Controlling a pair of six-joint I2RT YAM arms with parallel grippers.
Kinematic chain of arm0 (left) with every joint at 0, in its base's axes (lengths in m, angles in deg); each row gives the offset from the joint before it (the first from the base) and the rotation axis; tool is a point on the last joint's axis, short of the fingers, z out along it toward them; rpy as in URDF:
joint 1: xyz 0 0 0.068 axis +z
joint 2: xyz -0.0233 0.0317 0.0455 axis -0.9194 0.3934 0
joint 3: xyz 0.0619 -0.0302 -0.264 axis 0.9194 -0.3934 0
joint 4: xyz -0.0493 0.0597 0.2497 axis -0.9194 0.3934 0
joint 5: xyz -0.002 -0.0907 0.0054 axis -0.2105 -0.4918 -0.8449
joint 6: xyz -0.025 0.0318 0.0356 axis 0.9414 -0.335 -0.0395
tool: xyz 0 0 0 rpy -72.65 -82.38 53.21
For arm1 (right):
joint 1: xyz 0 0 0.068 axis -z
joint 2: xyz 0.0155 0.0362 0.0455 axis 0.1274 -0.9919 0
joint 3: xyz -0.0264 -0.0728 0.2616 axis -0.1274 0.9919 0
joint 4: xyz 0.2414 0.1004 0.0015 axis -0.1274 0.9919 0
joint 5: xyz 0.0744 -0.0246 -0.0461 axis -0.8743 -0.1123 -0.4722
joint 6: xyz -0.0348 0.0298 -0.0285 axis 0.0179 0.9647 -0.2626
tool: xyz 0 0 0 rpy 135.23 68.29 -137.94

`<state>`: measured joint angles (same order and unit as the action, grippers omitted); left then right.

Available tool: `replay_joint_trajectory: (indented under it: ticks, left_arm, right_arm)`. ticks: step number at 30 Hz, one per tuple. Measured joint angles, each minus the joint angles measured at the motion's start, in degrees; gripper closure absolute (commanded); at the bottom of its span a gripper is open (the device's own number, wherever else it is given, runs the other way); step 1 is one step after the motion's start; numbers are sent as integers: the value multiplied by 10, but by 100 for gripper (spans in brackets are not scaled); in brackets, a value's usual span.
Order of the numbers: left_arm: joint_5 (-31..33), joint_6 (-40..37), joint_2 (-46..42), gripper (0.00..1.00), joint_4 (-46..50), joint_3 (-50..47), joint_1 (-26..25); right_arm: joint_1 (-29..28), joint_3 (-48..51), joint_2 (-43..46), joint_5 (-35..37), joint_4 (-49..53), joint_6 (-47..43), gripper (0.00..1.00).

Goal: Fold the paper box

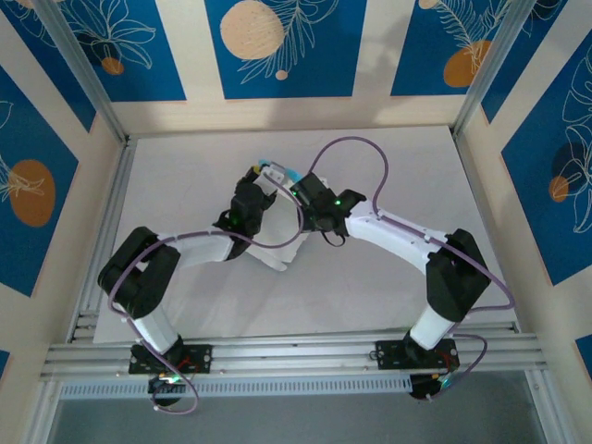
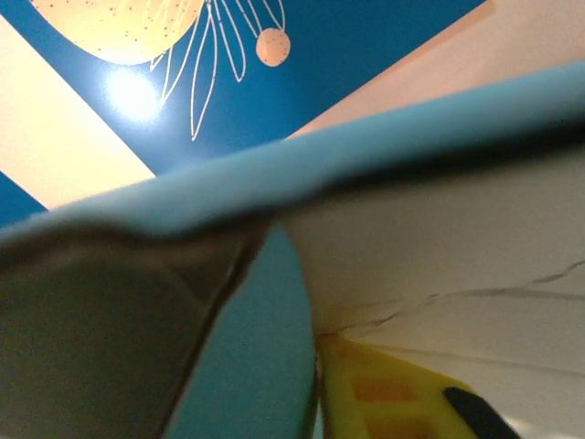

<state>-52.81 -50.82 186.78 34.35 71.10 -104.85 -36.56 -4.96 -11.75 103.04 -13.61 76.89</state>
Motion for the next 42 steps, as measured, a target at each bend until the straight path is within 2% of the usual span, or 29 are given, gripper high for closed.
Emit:
replay_joint_trajectory:
  ticks: [5,8,17,22,30,42]
  left_arm:
    - [-31,2,-14,71,0,-33,4]
    - [-73,21,-23,61,2,-56,8]
    - [-170,87,-32,45,11,-92,21]
    - [-217,109,-68,25,43,-105,25]
    - [-260,110,-136,22,84,-108,26]
    - [-314,114,-182,20,135,-114,48]
  right_arm:
    - [31,21,24,-21,-11,-57,100]
    - [49,29,33,-25,-23,-95,100]
    - [64,72,34,-23,-71,-168,100]
    - [76,88,35,-23,-104,-182,100]
    - [95,88,35,-29,-139,-184,100]
    - [114,96,35,-50,-143,-185,100]
